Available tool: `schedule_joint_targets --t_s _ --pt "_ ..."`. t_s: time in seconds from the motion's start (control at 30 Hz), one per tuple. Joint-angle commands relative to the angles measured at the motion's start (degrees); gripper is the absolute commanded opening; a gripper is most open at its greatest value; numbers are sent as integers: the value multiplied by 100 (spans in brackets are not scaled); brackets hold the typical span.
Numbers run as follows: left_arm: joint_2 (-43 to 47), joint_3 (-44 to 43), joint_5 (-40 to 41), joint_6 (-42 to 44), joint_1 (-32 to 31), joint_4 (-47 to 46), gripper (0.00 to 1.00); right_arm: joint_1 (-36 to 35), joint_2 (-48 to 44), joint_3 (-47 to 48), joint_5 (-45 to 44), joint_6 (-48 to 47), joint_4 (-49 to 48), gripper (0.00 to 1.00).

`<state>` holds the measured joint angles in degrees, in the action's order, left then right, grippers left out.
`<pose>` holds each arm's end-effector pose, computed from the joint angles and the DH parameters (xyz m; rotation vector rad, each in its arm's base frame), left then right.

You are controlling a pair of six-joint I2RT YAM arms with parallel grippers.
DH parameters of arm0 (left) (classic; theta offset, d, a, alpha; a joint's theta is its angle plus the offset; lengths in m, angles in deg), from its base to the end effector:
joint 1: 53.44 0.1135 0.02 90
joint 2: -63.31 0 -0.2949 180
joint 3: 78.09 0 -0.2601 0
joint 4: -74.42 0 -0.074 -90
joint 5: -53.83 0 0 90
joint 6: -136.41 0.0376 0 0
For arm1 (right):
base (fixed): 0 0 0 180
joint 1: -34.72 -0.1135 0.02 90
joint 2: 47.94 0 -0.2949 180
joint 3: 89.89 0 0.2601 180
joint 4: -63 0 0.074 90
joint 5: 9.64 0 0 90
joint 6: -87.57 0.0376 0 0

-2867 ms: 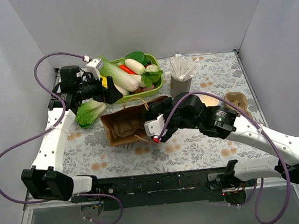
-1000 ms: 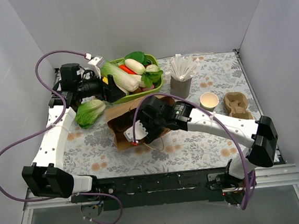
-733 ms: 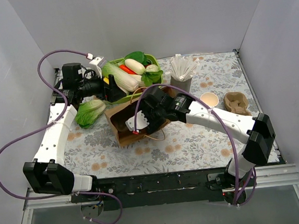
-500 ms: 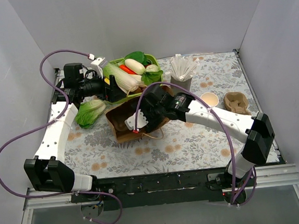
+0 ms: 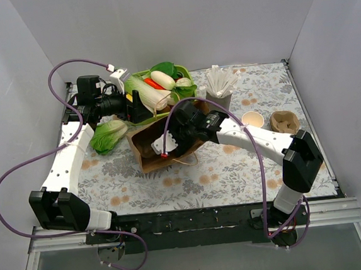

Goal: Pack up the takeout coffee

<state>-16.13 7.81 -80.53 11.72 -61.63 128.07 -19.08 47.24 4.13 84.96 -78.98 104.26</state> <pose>0.2892 -0.0682 0.4058 -0.0909 2.3205 -1.2625 0.2273 0.3157 0.3267 -2.1141 0.9329 -0.1099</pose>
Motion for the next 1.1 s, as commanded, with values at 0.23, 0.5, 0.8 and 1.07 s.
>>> schedule_joint_targets --t_s 0.23,0.5,0.8,1.07 --pt "25 -114 -29 60 28 -15 89 230 317 140 322 -404 -86 1" --pt "7 -26 -99 33 28 -32 89 335 625 386 471 -378 284 1" --pt "-45 -9 -187 24 28 -68 89 511 1494 1704 674 -237 1707 1" --pt "-72 -123 -117 51 45 -33 89 537 2215 2636 805 -360 2779 1"
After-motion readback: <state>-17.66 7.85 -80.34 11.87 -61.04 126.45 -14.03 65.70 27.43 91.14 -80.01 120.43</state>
